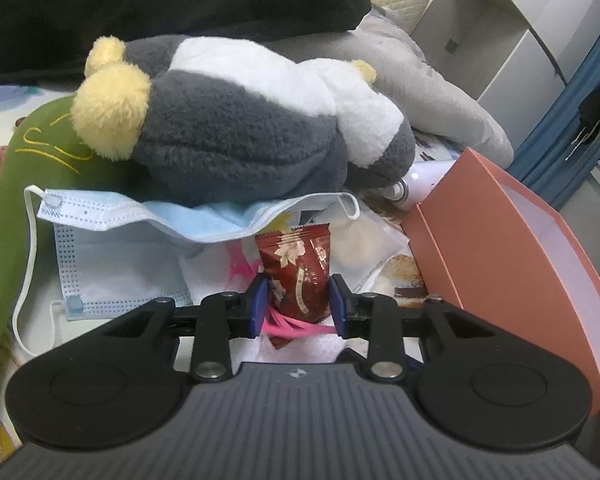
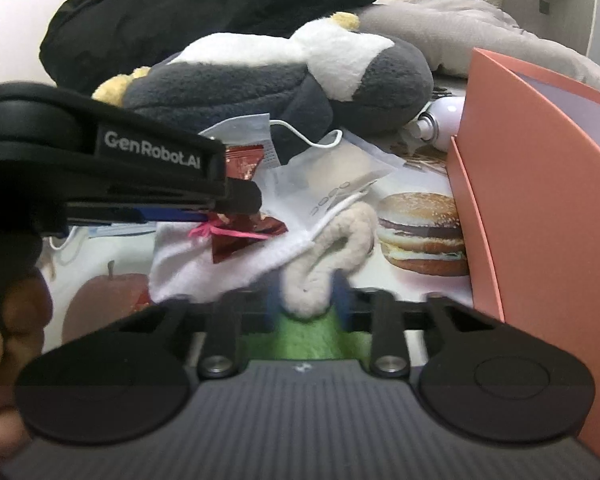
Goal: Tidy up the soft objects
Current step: 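Grasp the red candy packet with the left gripper while the right gripper reaches the white hair tie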
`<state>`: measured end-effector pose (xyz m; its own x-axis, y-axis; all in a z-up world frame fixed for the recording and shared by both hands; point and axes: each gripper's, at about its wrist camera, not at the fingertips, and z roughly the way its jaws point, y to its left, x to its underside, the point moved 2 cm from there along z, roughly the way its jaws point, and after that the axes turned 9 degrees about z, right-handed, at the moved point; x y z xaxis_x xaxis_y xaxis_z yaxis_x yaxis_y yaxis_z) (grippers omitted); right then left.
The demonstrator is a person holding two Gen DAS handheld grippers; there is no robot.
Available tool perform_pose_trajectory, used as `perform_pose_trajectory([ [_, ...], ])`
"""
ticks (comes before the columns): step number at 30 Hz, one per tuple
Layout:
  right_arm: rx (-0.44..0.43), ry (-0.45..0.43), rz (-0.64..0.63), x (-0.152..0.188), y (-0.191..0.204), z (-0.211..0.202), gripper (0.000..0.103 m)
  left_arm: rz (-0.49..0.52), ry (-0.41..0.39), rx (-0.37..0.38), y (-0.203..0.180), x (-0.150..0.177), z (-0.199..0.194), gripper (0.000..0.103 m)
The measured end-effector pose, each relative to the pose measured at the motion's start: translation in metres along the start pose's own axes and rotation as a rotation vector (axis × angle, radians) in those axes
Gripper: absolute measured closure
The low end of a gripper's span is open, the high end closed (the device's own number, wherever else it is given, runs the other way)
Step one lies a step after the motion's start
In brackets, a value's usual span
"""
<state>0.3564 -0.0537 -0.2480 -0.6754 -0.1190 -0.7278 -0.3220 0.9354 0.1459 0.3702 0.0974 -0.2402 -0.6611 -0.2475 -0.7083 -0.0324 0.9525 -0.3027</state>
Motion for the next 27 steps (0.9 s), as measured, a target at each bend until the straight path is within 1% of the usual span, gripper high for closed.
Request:
perform_pose_trajectory([
  [4, -0.01, 0.002, 0.005, -0.001, 0.0, -0.009, 0.086, 0.009, -0.022, 0.003, -0.005, -0.002, -0.012, 0.07],
  [9, 0.001, -0.016, -0.01, 0.001, 0.001, -0.031, 0.086, 0.019, -0.037, 0.02, -0.013, -0.002, -0.033, 0.071],
  [13, 0.013, -0.019, -0.01, 0.007, -0.002, -0.052, 0.086, 0.028, -0.038, 0.031, -0.021, 0.006, -0.054, 0.071],
  [20, 0.012, -0.008, -0.017, 0.027, -0.001, -0.087, 0.086, 0.022, -0.027, 0.04, -0.03, 0.034, -0.096, 0.071],
  [27, -0.008, 0.029, -0.038, 0.062, 0.003, -0.123, 0.086, -0.021, 0.027, 0.036, -0.024, 0.079, -0.129, 0.071],
])
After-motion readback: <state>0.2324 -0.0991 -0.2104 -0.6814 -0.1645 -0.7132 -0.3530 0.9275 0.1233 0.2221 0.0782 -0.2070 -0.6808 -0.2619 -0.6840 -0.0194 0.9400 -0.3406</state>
